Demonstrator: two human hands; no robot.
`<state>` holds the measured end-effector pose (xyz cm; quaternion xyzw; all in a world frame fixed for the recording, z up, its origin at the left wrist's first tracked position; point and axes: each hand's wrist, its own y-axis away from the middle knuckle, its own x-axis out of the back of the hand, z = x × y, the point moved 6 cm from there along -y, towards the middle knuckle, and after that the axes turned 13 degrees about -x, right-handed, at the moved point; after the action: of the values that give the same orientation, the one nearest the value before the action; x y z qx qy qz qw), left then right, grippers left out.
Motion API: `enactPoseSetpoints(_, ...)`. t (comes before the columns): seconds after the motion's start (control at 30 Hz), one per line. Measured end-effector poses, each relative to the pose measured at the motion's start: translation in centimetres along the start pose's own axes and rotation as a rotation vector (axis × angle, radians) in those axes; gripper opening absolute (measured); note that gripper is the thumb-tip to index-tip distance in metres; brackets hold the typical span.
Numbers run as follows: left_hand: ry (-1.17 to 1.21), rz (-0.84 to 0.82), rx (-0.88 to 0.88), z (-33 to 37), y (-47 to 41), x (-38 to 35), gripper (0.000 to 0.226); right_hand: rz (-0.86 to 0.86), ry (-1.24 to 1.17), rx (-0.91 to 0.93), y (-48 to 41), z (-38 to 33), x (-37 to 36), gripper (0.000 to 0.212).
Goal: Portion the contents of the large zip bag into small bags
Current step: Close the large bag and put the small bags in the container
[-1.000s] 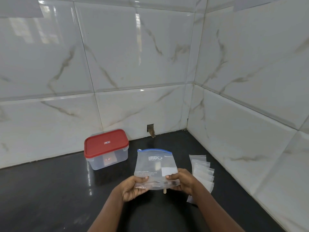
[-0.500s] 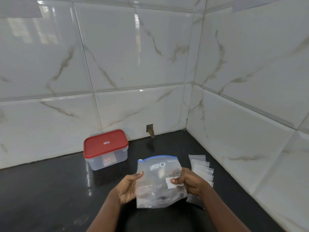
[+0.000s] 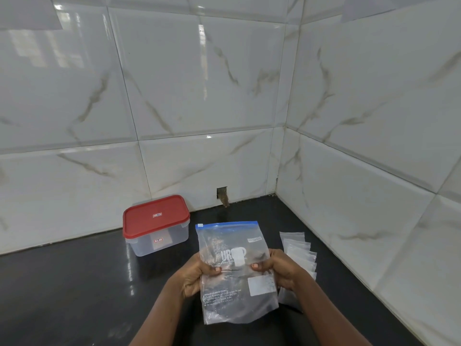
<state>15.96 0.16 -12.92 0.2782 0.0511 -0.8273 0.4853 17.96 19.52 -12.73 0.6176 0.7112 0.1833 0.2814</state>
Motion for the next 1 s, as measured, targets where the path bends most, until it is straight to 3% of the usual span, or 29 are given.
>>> enactPoseSetpoints(0.13, -0.168, -0.045, -0.013, 1.0, 0.0, -1.0, 0.057, -0.083, -0.078, 0.064, 0.4, -1.9, -0.3, 0.031)
enactPoseSetpoints(0.33, -0.105, 0.085, -0.191, 3.2, -0.9, -1.5, 0.023, 0.094, -0.058, 0.158, 0.5, -4.2, 0.2, 0.017)
enactPoseSetpoints(0.5, -0.339, 0.166, -0.269, 4.9, -1.1, -0.5, 0.018, 0.121, -0.043, 0.150, 1.0, -4.5, 0.9, 0.008)
enactPoseSetpoints(0.6, -0.454, 0.191, -0.357, 6.0, -0.8, -1.0, 0.021, 0.115, 0.082, 0.161, 1.7, -5.4, 0.4, 0.045)
enactPoseSetpoints(0.7, -0.408, 0.256, -0.545, 7.5, -0.5, -1.7, 0.032, 0.100, -0.017, 0.278, 2.8, -7.1, 0.0, 0.046)
enactPoseSetpoints(0.8, -0.413, 0.409, -0.686, 8.8, 0.0, -1.4, 0.021, 0.180, -0.142, 0.387, 3.4, -8.4, 0.4, 0.052)
enactPoseSetpoints(1.0, -0.315, 0.486, -0.760, 10.4, 0.9, -2.1, 0.008, 0.268, -0.219, 0.421, 3.8, -8.8, 0.9, 0.020)
